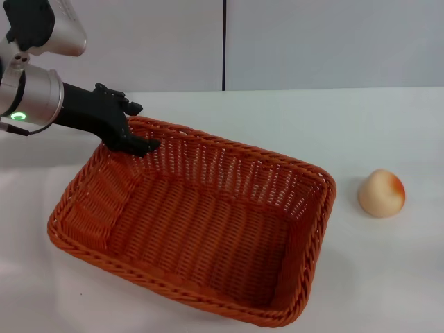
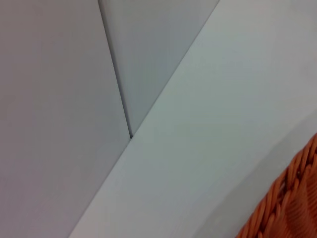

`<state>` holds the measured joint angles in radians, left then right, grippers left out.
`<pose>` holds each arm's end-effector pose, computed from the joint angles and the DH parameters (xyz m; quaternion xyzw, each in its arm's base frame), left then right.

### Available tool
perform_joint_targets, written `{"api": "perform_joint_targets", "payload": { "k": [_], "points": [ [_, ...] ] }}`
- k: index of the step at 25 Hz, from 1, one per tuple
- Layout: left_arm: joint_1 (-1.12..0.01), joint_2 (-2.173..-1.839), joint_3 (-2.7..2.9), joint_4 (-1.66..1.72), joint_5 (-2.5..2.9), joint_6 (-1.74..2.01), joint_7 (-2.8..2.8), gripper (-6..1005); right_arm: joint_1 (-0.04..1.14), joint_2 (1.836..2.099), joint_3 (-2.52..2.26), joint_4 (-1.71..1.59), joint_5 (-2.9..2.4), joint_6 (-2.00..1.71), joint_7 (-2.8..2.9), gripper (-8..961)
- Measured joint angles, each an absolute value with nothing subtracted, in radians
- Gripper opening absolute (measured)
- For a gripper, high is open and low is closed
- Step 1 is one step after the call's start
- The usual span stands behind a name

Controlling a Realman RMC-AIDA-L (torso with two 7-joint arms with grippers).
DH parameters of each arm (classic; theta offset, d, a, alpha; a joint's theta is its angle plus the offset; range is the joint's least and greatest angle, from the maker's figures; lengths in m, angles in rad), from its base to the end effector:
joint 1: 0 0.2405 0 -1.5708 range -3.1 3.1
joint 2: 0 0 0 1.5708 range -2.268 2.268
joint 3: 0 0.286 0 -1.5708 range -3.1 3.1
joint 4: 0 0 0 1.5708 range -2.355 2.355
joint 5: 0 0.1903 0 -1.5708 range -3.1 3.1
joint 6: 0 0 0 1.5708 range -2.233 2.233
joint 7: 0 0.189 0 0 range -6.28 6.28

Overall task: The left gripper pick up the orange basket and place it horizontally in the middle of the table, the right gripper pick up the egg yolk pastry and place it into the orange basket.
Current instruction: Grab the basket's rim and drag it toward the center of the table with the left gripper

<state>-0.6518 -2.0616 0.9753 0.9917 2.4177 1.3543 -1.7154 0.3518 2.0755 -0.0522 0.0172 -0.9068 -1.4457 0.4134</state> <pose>-0.2564 0.4044 -0.0395 -0.9714 -0.1383 0.0537 0.1853 0.4067 0.3126 0.0889 -0.4435 0.2960 0.3980 0.7465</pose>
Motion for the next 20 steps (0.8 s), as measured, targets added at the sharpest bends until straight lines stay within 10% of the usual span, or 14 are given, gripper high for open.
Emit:
{"api": "perform_joint_targets", "payload": {
  "k": [10,20],
  "points": [
    [-0.646,-2.063,0.986,0.986,2.421,1.334,-1.722,729,0.355,2.075,-0.052,0.017,-0.908,-1.429,0.424,630],
    [-0.643,-2.065,0.986,0.988,2.414,1.31,-1.725,364,0.356,2.075,-0.051,0.017,-0.908,-1.399,0.439,630]
  ]
}}
